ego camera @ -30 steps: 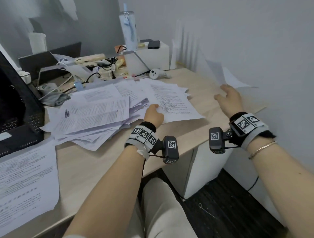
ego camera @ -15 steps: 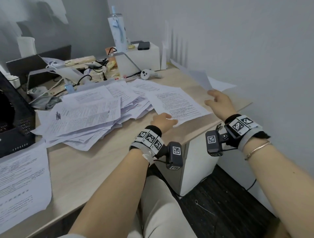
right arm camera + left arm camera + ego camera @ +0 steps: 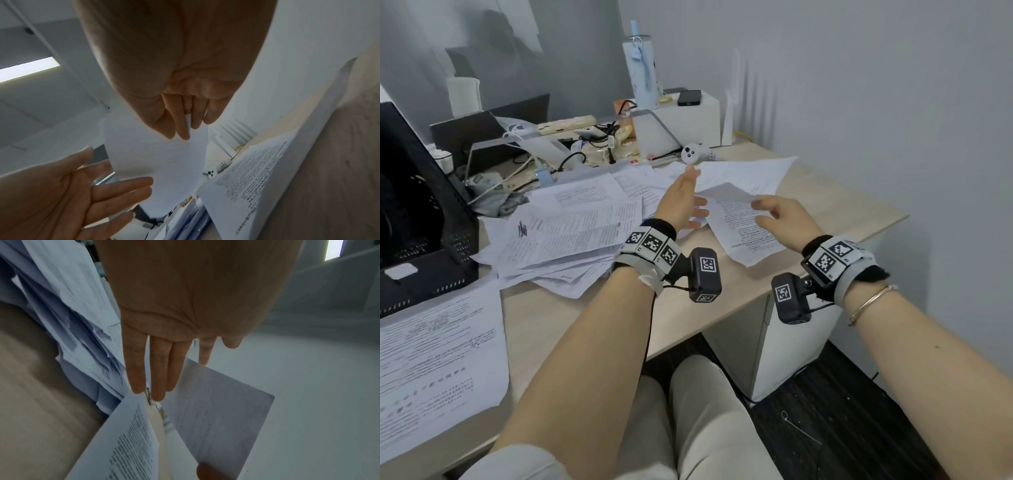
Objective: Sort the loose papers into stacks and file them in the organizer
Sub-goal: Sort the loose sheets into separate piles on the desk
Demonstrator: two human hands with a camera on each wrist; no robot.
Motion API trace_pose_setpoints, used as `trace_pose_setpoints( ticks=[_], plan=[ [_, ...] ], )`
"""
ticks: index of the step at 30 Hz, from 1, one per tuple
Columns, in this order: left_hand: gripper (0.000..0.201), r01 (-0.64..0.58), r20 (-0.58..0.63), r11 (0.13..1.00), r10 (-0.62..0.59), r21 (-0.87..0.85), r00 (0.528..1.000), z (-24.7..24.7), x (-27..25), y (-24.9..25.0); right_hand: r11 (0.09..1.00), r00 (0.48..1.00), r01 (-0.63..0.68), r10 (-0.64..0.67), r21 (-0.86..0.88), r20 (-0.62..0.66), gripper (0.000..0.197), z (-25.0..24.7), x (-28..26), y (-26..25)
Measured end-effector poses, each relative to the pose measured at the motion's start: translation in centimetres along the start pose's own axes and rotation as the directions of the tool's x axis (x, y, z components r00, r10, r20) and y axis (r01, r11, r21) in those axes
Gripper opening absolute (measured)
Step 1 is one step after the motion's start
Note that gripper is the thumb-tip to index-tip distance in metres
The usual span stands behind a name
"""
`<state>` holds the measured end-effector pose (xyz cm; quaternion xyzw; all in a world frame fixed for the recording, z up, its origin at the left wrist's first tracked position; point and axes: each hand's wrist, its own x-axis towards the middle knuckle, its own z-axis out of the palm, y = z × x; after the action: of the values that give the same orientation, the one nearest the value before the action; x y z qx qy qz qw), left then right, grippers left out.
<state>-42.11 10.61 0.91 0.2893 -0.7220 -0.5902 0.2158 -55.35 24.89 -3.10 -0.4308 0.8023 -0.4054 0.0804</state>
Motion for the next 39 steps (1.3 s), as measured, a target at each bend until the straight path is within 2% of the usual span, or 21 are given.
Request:
trace_pose_setpoints(
  ticks=[2,4,6,8,9,11,12,14,16,18,21,23,26,31,33,35,37,39],
  plan=[
    [0.062,0.047,-0.006,0.999,-0.047,0.004,0.999,-0.7,0.0,-0.2,0.999,0.999,0.036,-0.036,-0.002,0.016,0.036,0.6,0.1,-0.5],
    [0.057,0.091,-0.024,0.995,-0.092,-0.046,0.995,-1.2,0.0,-0.7,0.996,0.997,0.073,-0.074,0.050,0.030,0.037,1.0,0.1,-0.9],
    [0.036,0.099,-0.049,0.990,-0.104,-0.104,0.993,-1.7,-0.1,-1.0,0.988,0.994,0.102,-0.105,0.117,0.023,0.042,1.2,0.1,-1.3],
    [0.018,0.079,-0.095,0.985,-0.094,-0.155,0.991,-2.3,0.0,-1.3,0.983,0.991,0.132,-0.128,0.129,-0.038,0.045,1.4,0.0,-1.5],
    [0.023,0.066,-0.120,0.986,-0.085,-0.154,0.989,-2.7,-0.1,-1.5,0.978,0.989,0.140,-0.129,0.158,-0.077,0.045,1.5,-0.1,-1.5],
    [0.047,0.042,-0.182,0.992,-0.064,-0.120,0.981,-3.5,-0.1,-1.9,0.969,0.985,0.120,-0.089,0.218,-0.145,0.042,1.8,-0.3,-1.6],
    [0.054,0.032,-0.215,0.995,-0.051,-0.090,0.975,-3.9,-0.1,-2.1,0.975,0.988,0.090,-0.061,0.205,-0.144,0.040,2.0,-0.3,-1.5],
    [0.059,0.005,-0.283,1.000,-0.005,-0.002,0.959,-4.7,-0.4,-2.5,0.996,0.999,-0.022,0.024,0.084,-0.021,0.036,2.7,-0.4,-1.1],
    [0.059,-0.030,-0.354,0.995,0.064,0.099,0.933,-5.3,-0.5,-3.1,0.994,0.987,-0.090,0.097,-0.055,0.125,0.038,3.4,-0.5,-0.6],
    [0.060,-0.033,-0.390,0.994,0.073,0.109,0.918,-5.7,-0.7,-3.7,0.985,0.968,-0.133,0.152,-0.110,0.198,0.041,3.9,-1.0,-0.3],
    [0.060,-0.014,-0.403,0.995,0.054,0.102,0.913,-5.7,-0.9,-4.2,0.953,0.906,-0.253,0.293,-0.164,0.305,0.051,4.0,-1.7,0.0],
    [0.059,-0.012,-0.407,0.996,0.049,0.093,0.912,-5.6,-1.0,-4.5,0.918,0.876,-0.265,0.356,-0.294,0.325,0.057,3.7,-2.1,0.7],
    [0.058,-0.020,-0.413,0.997,0.049,0.075,0.910,-5.3,-1.1,-4.9,0.878,0.870,-0.268,0.397,-0.397,0.291,0.053,2.9,-2.6,1.2],
    [0.057,-0.054,-0.428,0.996,0.080,0.073,0.900,-4.8,-1.5,-5.5,0.852,0.863,-0.337,0.449,-0.401,0.231,0.053,1.6,-3.1,2.5],
    [0.058,-0.065,-0.433,0.996,0.088,0.069,0.897,-5.0,-1.7,-5.9,0.848,0.876,-0.365,0.452,-0.385,0.166,0.053,1.5,-2.9,2.9],
    [0.059,-0.069,-0.440,0.996,0.087,0.055,0.894,-5.2,-1.9,-6.1,0.882,0.917,-0.357,0.394,-0.306,0.064,0.055,1.8,-2.6,2.6],
    [0.061,-0.072,-0.451,0.996,0.084,0.045,0.888,-5.6,-2.2,-6.2,0.941,0.959,-0.281,0.281,-0.187,-0.031,0.053,2.1,-2.3,1.4],
    [0.063,-0.076,-0.456,0.996,0.092,0.055,0.885,-5.9,-2.7,-6.3,0.976,0.972,-0.216,0.215,0.001,-0.096,0.049,2.4,-2.2,-0.5]
  ],
)
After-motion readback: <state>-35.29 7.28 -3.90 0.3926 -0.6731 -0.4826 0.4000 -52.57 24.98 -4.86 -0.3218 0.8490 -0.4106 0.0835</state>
